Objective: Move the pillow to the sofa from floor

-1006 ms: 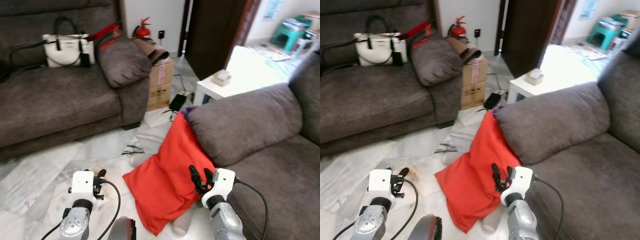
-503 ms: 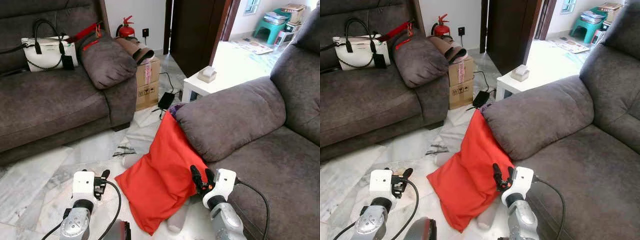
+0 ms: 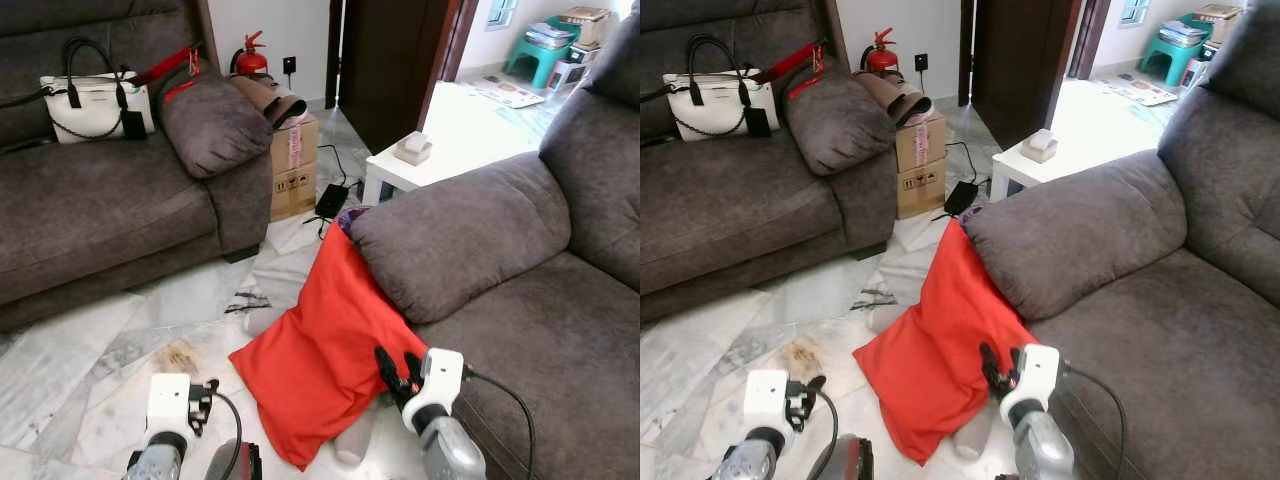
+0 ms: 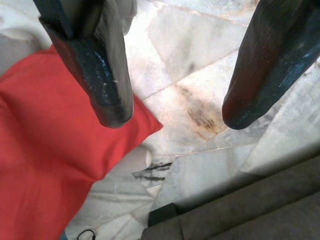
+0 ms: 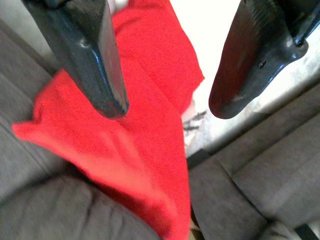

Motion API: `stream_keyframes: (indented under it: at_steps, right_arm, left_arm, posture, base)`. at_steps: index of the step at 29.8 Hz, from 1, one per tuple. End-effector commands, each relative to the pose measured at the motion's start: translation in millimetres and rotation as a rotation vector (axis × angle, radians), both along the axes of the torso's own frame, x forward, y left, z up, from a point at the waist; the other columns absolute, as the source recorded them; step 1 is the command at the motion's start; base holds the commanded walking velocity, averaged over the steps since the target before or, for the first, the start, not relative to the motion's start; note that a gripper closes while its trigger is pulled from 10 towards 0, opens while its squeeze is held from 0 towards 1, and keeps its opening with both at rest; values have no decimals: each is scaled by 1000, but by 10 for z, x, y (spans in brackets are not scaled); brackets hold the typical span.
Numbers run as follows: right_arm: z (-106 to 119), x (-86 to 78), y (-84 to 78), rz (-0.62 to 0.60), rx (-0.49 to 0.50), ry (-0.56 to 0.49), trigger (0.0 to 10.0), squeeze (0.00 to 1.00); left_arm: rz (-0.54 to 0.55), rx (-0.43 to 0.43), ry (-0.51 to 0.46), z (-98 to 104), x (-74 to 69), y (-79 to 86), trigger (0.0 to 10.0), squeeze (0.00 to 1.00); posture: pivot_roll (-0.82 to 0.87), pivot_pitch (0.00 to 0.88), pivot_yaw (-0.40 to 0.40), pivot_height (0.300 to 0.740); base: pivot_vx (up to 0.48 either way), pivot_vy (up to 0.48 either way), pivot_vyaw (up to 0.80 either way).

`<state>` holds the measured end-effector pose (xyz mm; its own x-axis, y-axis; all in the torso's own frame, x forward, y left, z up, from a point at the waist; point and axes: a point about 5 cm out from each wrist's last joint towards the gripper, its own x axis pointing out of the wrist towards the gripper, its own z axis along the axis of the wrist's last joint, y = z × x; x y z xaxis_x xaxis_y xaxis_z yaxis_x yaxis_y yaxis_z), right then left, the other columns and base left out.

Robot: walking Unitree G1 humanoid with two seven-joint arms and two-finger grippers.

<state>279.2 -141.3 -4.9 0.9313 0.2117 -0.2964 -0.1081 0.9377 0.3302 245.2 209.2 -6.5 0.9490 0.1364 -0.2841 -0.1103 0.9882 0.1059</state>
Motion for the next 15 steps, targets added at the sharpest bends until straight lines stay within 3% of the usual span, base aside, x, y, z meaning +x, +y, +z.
stream_keyframes:
  at_steps: [1,15]
  right_arm:
    - [-36,-34,-17,1,-8,18,10000,0]
    - [11,17,44,15,-3,0,10000,0]
  left_arm:
    - [3,14,-40,63,25,21,10000,0]
    - [3,14,-57,78,64,30,10000,0]
  posture:
    - [85,117,-14,624]
    - [84,113,-11,624]
  base:
    - [240,0,0]
    - [305,0,0]
